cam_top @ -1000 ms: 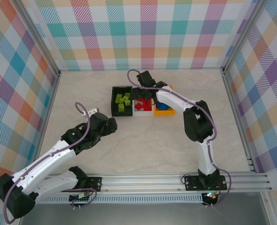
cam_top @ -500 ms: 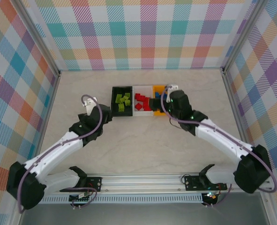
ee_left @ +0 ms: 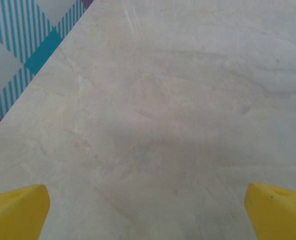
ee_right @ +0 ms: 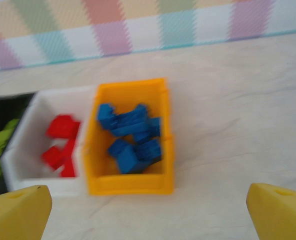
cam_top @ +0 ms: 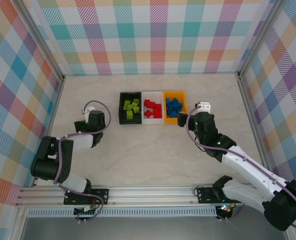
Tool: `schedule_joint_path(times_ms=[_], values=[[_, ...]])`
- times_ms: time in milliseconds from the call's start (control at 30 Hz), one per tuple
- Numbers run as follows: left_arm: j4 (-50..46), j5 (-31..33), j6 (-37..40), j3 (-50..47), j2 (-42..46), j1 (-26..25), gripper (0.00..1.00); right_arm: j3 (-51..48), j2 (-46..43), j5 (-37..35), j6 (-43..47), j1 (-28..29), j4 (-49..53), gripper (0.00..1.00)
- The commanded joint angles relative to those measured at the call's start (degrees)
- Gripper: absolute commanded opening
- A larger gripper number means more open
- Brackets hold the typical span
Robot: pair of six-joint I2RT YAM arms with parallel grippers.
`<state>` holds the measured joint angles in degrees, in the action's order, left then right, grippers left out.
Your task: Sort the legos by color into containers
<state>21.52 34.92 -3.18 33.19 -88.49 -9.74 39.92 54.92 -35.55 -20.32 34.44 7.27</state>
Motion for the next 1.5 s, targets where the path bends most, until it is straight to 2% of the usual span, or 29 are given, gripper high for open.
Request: schedule_joint_path(times_ms=[0,67,133,167,200,233,267,300,333,467,600,733,833,867,900,967,1000,1467], values=[[11.16,-5.25,1.41,-1.38,-0.66,0.57,1.0,-2.29,-1.11,-19.79,-1.65,-2.47,2.62,1.0],[18.15,-8.27,3.05,-5.57,0.88,0.42,1.0,-5.8,-1.35,-21.36,-0.88,-5.75,-2.59,1.0],[25.72,-11.17,3.9,-11.08,2.34,0.29,1.0,-7.86,-0.71,-22.05,-6.46,-9.92,-3.42,1.0],[27.18,-12.55,4.31,-11.76,2.23,0.39,1.0,-7.98,-0.02,-20.46,-6.15,-11.59,-4.21,1.0],[28.27,-14.16,4.36,-12.25,1.1,0.72,1.0,-8.09,1.18,-18.18,-2.86,-13.03,-6.37,1.0],[34.04,-14.08,5.01,-12.93,-2.05,0.8,1.0,-8.21,2.65,-17.97,-0.51,-13.74,-8.43,1.0],[33.17,-13.62,4.92,-11.64,-2.57,0.95,1.0,-9.01,3.72,-17.91,2.82,-14.39,-12.11,1.0],[25.19,-16.36,3.13,-9.97,-0.53,2.31,1.0,-10.74,5.02,-17.69,8.06,-14.89,-18.64,1.0],[28.25,-17.6,2.91,-10.52,-1.61,3.37,1.0,-12.15,6.09,-16.73,11.64,-15.91,-23.44,1.0],[26.37,-17.59,2.65,-10.13,-0.94,3.45,1.0,-12.99,10.52,3.0,16.42,-23.63,-27.16,1.0],[26.78,-17.72,2.7,-10.4,-0.83,3.58,1.0,-16.94,15.85,16.18,16.3,-29.9,-38.26,1.0],[26.92,-17.72,2.71,-10.42,-0.93,3.57,1.0,-19.94,22.39,25.03,14.89,-34.46,-50.85,1.0],[26.89,-17.74,2.71,-10.41,-0.96,3.55,1.0,-20.33,28.96,29.36,15.6,-34.79,-58.92,1.0],[26.95,-17.69,2.68,-10.44,-1.03,3.57,1.0,-19.78,30.66,31.6,16.68,-34.77,-58.28,1.0],[26.83,-17.69,2.69,-10.42,-0.93,3.53,1.0,-20.0,33.44,31.58,17.06,-34.55,-62.69,1.0],[26.83,-17.68,2.68,-10.43,-0.92,3.52,1.0,-17.49,32.23,31.74,16.92,-34.46,-55.33,1.0],[26.91,-17.65,2.68,-10.28,-1.01,3.57,1.0,-17.54,33.35,32.5,17.7,-34.36,-57.87,1.0],[26.82,-17.68,2.81,-10.25,-1.07,3.58,1.0,-17.42,32.71,32.47,17.77,-34.19,-56.36,1.0]])
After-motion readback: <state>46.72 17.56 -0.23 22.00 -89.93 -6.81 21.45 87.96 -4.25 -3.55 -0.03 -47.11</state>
